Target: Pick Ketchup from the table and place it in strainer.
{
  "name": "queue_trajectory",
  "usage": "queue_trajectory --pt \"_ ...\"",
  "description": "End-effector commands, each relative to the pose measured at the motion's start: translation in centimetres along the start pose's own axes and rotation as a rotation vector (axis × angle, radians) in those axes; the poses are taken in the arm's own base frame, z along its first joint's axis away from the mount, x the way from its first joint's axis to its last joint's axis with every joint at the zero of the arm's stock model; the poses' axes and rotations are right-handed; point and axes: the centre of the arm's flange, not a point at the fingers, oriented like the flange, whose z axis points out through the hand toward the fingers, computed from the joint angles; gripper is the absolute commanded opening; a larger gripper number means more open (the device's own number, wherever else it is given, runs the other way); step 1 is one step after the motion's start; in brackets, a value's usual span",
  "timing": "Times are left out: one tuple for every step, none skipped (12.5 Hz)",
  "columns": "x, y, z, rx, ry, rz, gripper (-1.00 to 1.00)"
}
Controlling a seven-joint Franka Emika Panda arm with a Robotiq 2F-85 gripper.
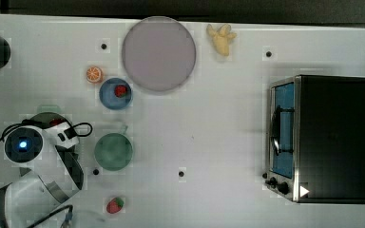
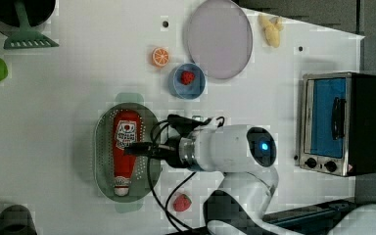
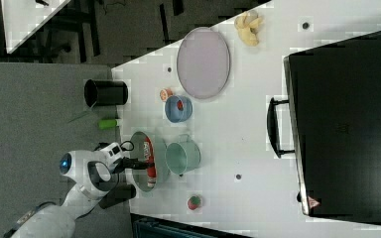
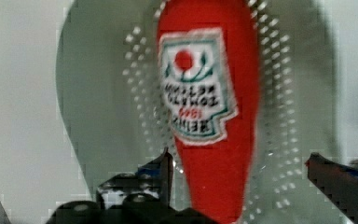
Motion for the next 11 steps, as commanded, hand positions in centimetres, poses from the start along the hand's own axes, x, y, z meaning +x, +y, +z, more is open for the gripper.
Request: queue_trajectory --pt "2.4 -1.4 -12.3 0.062 0.217 0.140 1.00" --pt "2.9 -0.7 -15.4 0.055 0.266 0.157 1.00" --pt "3.6 0.4 -18.5 0.040 0.309 0.186 1.00" --pt "4.2 2.0 -21.6 0.018 0.333 0.236 1.00" --pt "4.6 4.0 -24.4 -0.014 0.334 0.300 1.00" --pt "4.8 6.0 -27.3 -0.035 0.328 0.367 1.00" --pt "4.7 7.9 -30.3 -0.044 0.315 0.433 1.00" --pt "4.5 9.9 -33.3 -0.045 0.296 0.498 1.00" --pt "4.3 12.0 -36.0 -0.048 0.277 0.547 1.00" --pt "4.0 14.1 -38.5 -0.055 0.263 0.588 1.00" --pt "3.9 16.1 -40.7 -0.056 0.252 0.625 1.00"
